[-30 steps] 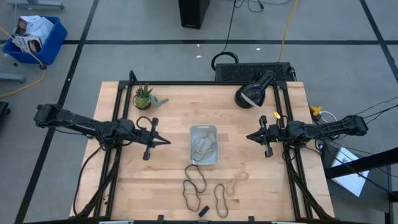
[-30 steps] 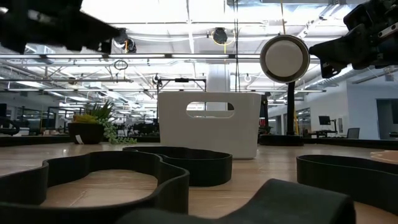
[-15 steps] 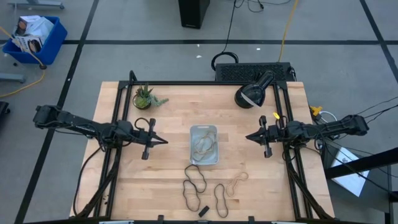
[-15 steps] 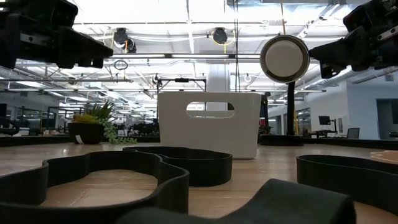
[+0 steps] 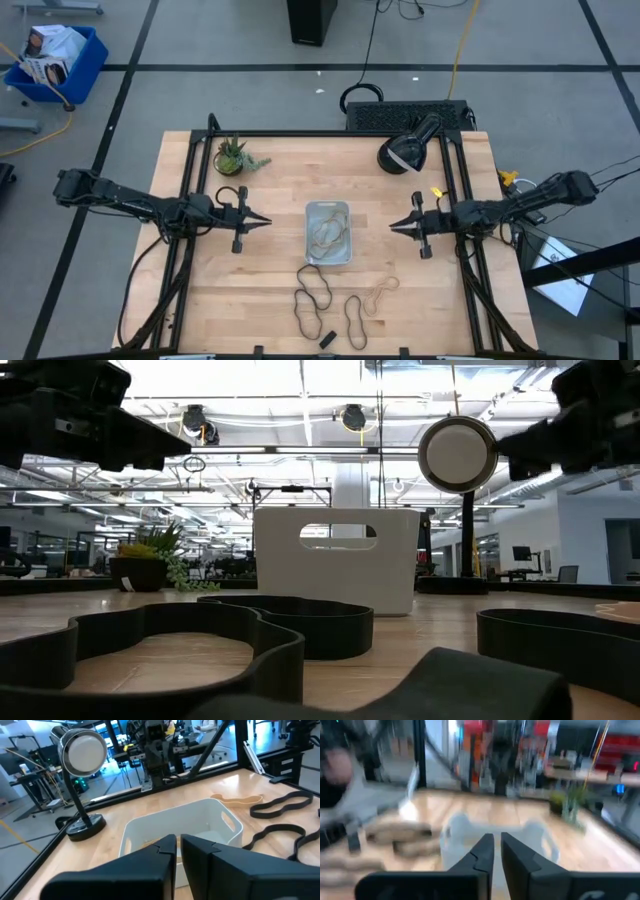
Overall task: Pick and place rubber bands into bin
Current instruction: Put the light brown rubber band into the bin
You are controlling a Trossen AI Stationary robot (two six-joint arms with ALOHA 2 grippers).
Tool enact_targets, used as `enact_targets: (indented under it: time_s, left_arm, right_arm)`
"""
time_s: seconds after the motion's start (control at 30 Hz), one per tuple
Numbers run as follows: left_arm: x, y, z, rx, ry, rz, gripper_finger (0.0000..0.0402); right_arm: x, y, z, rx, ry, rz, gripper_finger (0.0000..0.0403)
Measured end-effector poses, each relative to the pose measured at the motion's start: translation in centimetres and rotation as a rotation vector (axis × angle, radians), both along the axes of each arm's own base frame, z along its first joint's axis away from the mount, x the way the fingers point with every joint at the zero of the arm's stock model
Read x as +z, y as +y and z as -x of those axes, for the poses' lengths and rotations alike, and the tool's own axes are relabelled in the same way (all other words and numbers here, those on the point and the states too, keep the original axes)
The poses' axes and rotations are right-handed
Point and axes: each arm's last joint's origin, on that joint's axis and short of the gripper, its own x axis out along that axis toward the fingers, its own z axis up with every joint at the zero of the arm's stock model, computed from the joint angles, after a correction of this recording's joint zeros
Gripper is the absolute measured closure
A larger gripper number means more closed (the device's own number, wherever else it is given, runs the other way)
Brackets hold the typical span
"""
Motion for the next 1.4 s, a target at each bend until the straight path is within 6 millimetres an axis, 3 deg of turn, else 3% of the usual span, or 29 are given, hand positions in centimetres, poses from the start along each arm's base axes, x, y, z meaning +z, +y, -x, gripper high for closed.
enact_targets:
  time_s: [0.37, 0.57, 0.77, 1.03, 1.2, 1.4]
  left_arm:
    - [0.1, 0.0, 0.0, 0.010, -0.007, 0.041, 0.0367]
    - [0.1, 0.0, 0.0, 0.015, -0.004, 0.096, 0.0366]
    - [0.2, 0.0, 0.0, 0.012, -0.013, 0.107, 0.0366]
    - [0.6, -0.1, 0.0, -0.014, -0.053, 0.151, 0.0366]
    - [0.6, -0.1, 0.0, -0.014, -0.053, 0.148, 0.0366]
    - [0.6, -0.1, 0.0, -0.013, -0.053, 0.164, 0.0366]
  right_arm:
    - [4.1, 5.3, -5.1, 0.106, 0.114, 0.080, 0.0329]
    - [3.5, 8.2, -7.7, 0.149, 0.303, 0.093, 0.0295]
    - [3.0, 10.4, -9.5, 0.147, 0.502, 0.086, 0.0218]
    - [1.2, 13.2, -8.9, 0.260, 0.637, 0.096, 0.0132]
    - [-0.4, 14.5, -8.2, 0.247, 0.703, 0.107, 0.0120]
    - [-3.0, 14.2, -8.2, 0.165, 0.835, 0.154, 0.0123]
